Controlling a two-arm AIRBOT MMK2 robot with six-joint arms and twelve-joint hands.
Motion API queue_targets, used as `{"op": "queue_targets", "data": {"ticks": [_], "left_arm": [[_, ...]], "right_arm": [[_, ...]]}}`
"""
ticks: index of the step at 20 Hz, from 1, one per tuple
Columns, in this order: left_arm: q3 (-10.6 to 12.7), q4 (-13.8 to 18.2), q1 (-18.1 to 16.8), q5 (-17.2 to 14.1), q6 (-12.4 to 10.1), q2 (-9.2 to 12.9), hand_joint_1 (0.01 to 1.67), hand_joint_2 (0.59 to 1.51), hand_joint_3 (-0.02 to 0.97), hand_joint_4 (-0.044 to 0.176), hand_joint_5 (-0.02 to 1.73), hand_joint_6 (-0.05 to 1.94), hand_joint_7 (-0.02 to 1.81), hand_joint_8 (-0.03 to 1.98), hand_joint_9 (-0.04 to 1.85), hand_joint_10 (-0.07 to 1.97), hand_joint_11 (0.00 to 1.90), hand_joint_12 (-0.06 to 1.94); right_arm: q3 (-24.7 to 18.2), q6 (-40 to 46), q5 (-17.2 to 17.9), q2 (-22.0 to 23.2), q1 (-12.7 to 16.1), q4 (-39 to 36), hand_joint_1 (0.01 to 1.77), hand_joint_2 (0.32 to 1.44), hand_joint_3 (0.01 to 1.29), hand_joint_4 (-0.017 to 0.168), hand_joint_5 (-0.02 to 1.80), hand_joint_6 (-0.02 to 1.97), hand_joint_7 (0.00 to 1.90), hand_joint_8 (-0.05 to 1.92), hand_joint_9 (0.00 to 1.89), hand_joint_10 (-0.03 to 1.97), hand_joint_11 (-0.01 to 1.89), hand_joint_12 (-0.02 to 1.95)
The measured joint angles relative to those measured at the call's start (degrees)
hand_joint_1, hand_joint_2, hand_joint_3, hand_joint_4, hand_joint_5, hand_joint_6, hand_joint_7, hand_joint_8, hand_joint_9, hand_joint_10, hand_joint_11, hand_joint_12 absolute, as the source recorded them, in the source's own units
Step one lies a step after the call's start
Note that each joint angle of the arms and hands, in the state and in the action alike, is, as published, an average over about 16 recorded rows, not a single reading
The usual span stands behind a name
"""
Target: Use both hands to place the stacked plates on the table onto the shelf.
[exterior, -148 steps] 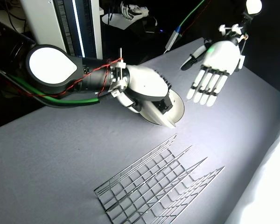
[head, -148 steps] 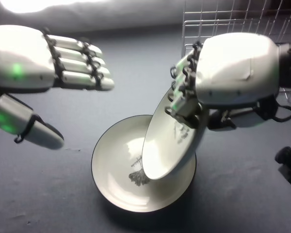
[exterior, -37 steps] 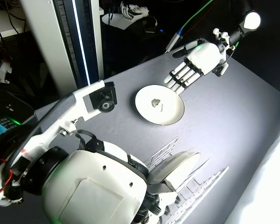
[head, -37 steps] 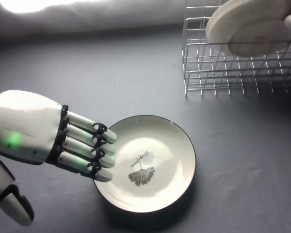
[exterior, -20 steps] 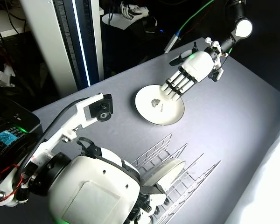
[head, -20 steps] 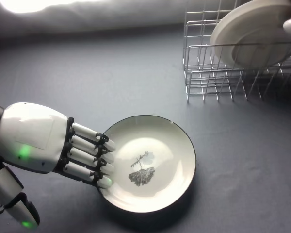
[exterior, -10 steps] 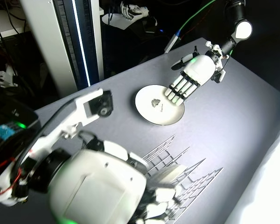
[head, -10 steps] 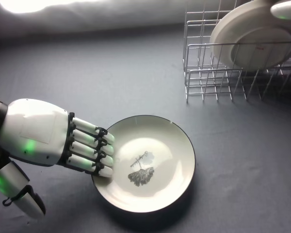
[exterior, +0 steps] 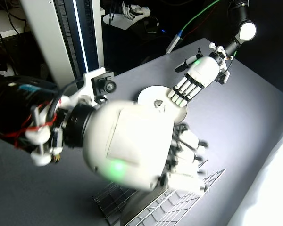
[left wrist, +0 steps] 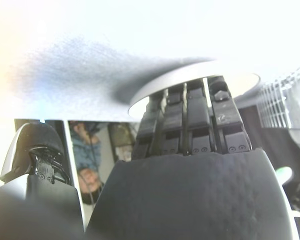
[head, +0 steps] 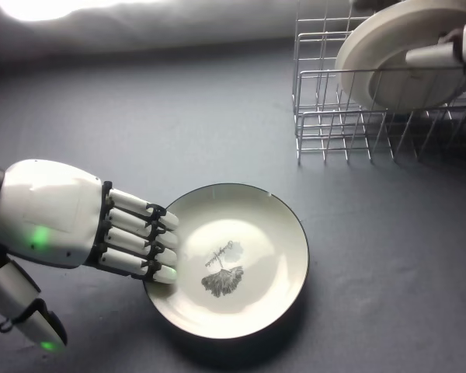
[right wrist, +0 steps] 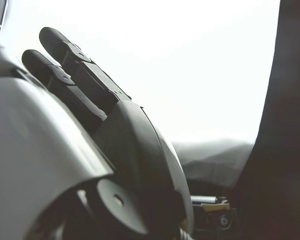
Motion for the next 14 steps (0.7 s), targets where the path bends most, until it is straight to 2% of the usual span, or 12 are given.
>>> {"op": "queue_targets", "data": {"ticks": [7,14], "left_arm": [[-0.4,-4.4,4.4,-0.3,1.6,0.2,0.02,1.106,-0.003,-0.006,0.1,-0.01,0.11,-0.01,0.11,-0.01,0.02,0.16],[-1.5,-8.2,8.4,0.3,2.6,0.5,0.02,1.103,-0.002,-0.008,0.09,-0.02,0.1,-0.02,0.1,-0.02,0.02,0.17]], "right_arm": [[-2.5,-0.3,5.0,0.9,0.2,-18.8,1.07,1.11,0.01,0.001,0.48,0.04,0.57,0.02,0.35,0.52,0.04,1.38],[-3.4,-0.4,11.0,1.1,-0.7,-33.7,1.11,1.1,0.01,0.004,0.33,0.03,0.4,0.02,0.25,0.38,0.01,1.21]]}}
